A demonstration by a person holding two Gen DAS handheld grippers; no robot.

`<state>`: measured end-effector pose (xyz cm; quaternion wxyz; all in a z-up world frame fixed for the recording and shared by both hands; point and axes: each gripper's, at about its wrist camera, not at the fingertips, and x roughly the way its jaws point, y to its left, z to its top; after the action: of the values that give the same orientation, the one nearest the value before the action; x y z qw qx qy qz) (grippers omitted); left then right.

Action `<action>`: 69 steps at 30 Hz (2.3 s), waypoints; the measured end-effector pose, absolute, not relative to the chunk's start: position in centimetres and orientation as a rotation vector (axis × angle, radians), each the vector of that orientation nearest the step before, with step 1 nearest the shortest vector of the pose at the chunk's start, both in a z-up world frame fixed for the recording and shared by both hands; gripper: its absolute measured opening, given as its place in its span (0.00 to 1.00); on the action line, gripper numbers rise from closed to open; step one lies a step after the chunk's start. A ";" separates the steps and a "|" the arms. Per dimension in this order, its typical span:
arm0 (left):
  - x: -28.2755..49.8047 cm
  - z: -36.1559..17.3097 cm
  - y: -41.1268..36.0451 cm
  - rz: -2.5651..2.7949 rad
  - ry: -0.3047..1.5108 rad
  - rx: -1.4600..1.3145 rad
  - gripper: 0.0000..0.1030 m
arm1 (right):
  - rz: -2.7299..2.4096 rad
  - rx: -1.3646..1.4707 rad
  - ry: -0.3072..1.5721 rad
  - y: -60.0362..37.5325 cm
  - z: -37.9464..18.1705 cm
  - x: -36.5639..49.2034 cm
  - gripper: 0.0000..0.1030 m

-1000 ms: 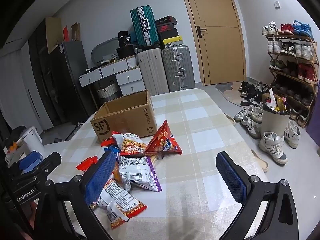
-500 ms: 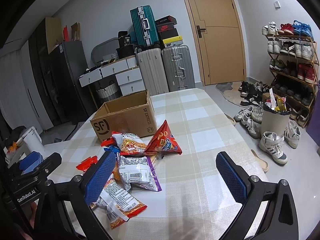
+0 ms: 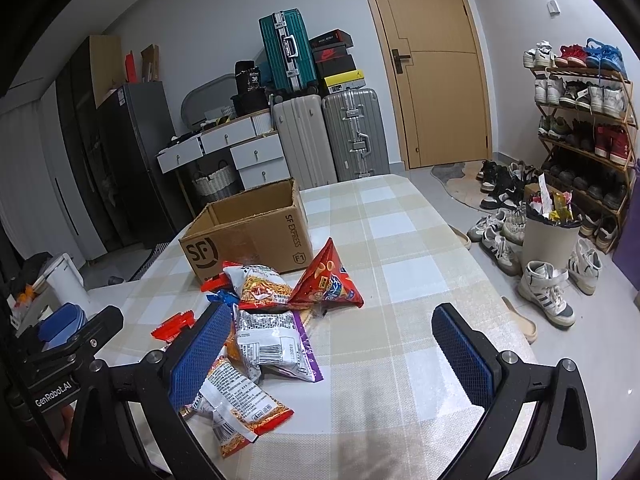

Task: Organize snacks

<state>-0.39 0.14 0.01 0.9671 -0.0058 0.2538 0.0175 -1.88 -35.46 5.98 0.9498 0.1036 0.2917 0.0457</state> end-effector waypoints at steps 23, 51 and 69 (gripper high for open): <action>-0.4 0.1 0.0 0.038 0.514 -0.010 0.99 | 0.093 0.212 0.598 -35.6 5.9 -1.9 0.99; 2.2 -0.6 12.6 0.108 0.638 -0.217 0.99 | 0.433 0.171 0.784 -30.5 2.5 0.3 0.99; 3.5 -2.9 10.5 0.085 0.774 -0.195 0.99 | 0.546 -0.195 1.039 -22.2 -4.9 3.1 0.64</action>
<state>3.48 10.52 -2.95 0.9205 -0.0948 0.3767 0.0414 3.14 -22.23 -4.89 0.8283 -0.0917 0.4893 0.2571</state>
